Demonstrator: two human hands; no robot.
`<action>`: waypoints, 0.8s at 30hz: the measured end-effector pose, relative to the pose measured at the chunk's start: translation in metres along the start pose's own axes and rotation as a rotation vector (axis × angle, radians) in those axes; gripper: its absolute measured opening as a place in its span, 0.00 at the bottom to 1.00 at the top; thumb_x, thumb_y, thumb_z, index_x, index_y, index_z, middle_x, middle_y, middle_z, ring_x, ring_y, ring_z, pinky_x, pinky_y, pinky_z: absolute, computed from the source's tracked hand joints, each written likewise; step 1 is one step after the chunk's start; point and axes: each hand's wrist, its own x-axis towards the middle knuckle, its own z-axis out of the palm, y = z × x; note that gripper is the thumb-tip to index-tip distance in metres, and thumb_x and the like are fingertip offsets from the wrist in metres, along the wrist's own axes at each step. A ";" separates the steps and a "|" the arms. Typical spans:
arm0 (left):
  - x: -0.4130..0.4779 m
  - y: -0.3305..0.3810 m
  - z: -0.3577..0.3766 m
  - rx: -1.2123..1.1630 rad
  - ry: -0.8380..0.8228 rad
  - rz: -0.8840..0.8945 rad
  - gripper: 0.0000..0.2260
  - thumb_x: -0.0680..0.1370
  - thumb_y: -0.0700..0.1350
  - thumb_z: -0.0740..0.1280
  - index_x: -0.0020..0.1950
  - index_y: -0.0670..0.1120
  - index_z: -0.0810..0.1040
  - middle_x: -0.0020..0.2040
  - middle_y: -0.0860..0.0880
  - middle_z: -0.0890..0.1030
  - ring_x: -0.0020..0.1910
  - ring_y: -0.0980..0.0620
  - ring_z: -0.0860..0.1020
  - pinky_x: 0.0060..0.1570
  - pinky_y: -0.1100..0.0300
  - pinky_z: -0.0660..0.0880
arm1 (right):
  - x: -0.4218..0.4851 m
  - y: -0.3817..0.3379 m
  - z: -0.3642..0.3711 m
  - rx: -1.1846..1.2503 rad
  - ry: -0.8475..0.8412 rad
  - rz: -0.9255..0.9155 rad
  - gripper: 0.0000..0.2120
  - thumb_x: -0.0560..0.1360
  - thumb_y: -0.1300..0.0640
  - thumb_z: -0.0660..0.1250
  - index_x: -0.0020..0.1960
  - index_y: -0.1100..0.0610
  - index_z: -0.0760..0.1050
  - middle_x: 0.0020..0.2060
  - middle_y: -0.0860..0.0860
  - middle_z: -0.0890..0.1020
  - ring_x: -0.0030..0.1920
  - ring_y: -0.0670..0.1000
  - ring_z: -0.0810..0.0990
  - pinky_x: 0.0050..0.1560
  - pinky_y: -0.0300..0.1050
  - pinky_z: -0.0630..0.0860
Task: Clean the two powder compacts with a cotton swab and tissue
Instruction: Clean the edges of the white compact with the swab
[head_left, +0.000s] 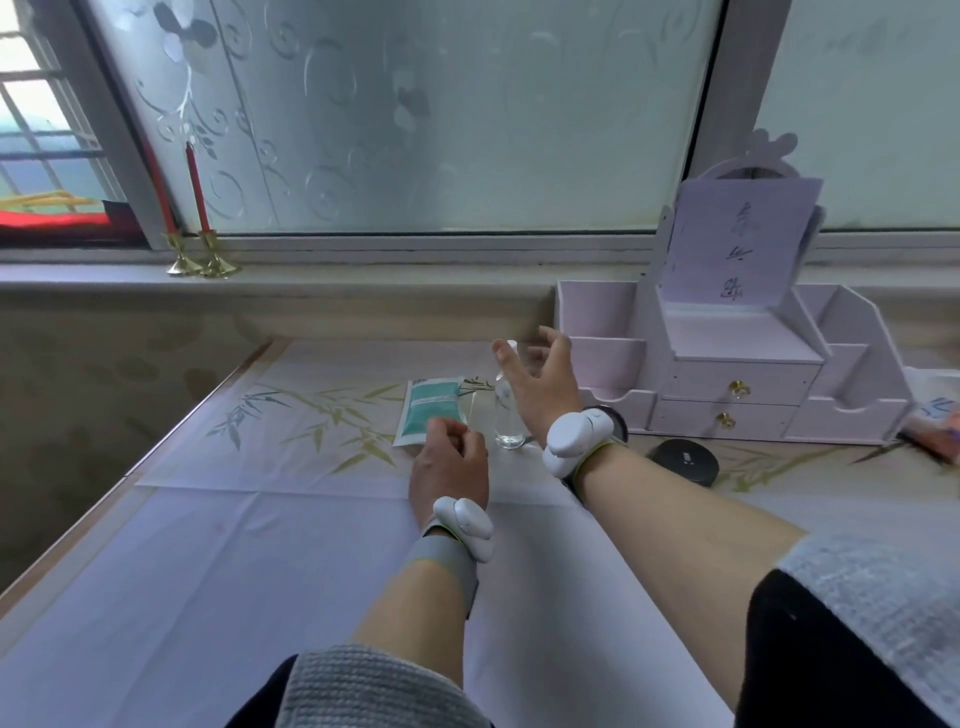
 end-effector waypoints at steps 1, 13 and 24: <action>-0.006 0.004 0.000 -0.007 -0.002 0.009 0.01 0.78 0.47 0.63 0.48 0.51 0.74 0.40 0.54 0.84 0.44 0.49 0.80 0.41 0.58 0.70 | -0.007 -0.001 -0.007 0.005 0.069 -0.009 0.32 0.73 0.37 0.69 0.69 0.51 0.64 0.58 0.49 0.74 0.55 0.50 0.76 0.57 0.47 0.75; -0.071 0.045 0.034 -0.027 -0.155 0.194 0.04 0.81 0.50 0.63 0.51 0.51 0.75 0.43 0.51 0.84 0.45 0.47 0.80 0.45 0.53 0.77 | -0.070 0.020 -0.082 -0.141 -0.040 -0.009 0.08 0.76 0.52 0.69 0.49 0.56 0.81 0.43 0.49 0.84 0.45 0.48 0.82 0.47 0.40 0.78; -0.088 0.034 0.049 0.126 -0.168 0.397 0.15 0.74 0.55 0.70 0.57 0.52 0.72 0.52 0.55 0.79 0.53 0.49 0.77 0.53 0.50 0.75 | -0.073 0.046 -0.141 -0.106 0.120 0.025 0.07 0.79 0.52 0.64 0.44 0.52 0.77 0.32 0.49 0.82 0.32 0.49 0.80 0.43 0.54 0.81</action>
